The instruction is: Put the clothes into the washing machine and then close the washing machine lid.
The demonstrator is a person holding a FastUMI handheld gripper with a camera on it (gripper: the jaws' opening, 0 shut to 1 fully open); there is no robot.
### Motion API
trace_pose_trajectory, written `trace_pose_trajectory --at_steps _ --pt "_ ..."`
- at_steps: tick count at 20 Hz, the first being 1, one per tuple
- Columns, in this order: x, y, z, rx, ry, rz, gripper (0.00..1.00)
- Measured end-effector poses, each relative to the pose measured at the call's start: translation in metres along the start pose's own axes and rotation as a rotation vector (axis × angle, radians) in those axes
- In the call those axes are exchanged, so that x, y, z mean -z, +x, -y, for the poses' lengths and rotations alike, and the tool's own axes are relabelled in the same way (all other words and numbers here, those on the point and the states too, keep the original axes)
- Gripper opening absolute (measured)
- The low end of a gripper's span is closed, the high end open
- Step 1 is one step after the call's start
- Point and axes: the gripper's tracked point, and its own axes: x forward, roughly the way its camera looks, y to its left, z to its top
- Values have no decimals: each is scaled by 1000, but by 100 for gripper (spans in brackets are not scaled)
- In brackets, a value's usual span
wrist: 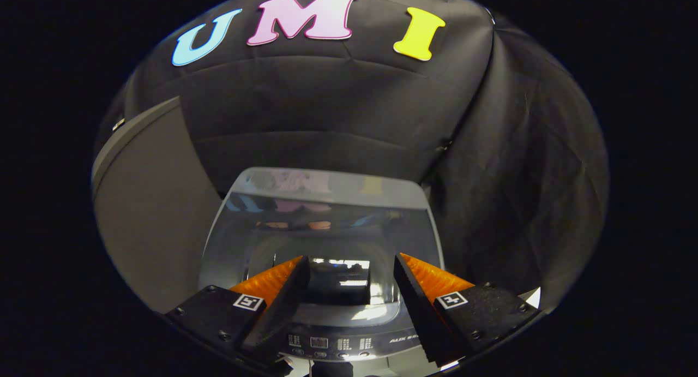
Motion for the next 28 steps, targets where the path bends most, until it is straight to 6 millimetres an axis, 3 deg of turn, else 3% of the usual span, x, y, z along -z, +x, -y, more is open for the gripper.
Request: trace_pose_trajectory --at_steps 3,8,11,15,19,23,28 --pt "-8 -11 -16 -32 -14 35 99" --pt "-78 -53 -54 -64 -6 245 99" --pt "-133 -101 -72 -76 49 392 99" --pt "-192 -161 -107 -100 114 561 99" --pt "-237 -220 -148 -110 162 699 98" --pt "-255 -273 -213 -134 160 763 98" --pt "-247 -312 -304 -181 142 799 98"
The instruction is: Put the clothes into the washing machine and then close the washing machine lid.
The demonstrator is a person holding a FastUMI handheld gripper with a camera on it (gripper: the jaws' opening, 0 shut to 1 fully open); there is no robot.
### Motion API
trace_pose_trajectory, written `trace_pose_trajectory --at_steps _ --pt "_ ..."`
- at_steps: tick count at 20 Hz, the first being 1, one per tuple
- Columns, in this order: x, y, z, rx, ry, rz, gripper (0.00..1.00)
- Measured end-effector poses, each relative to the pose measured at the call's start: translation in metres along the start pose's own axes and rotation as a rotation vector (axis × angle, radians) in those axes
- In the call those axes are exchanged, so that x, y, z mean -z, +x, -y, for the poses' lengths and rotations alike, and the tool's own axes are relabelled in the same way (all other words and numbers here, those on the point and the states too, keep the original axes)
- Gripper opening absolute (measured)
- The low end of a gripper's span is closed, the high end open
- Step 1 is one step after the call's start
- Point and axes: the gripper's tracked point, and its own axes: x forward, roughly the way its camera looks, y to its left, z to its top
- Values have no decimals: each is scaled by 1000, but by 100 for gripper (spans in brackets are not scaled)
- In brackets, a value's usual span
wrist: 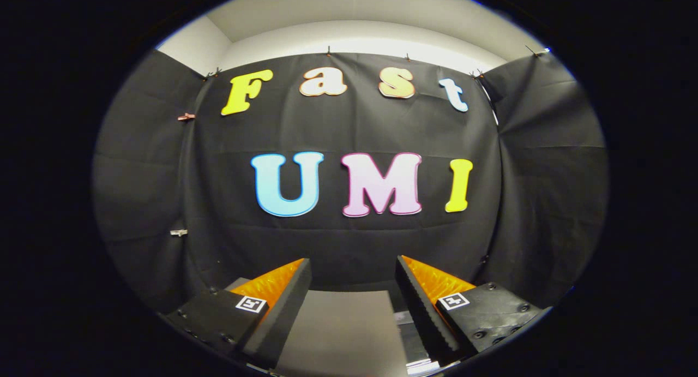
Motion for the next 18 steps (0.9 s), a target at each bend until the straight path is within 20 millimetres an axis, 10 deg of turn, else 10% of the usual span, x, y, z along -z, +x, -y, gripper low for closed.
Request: trace_pose_trajectory --at_steps 6,18 --pt "12 -15 -71 -83 10 2 98" --pt "30 -14 -111 -153 -10 -36 98"
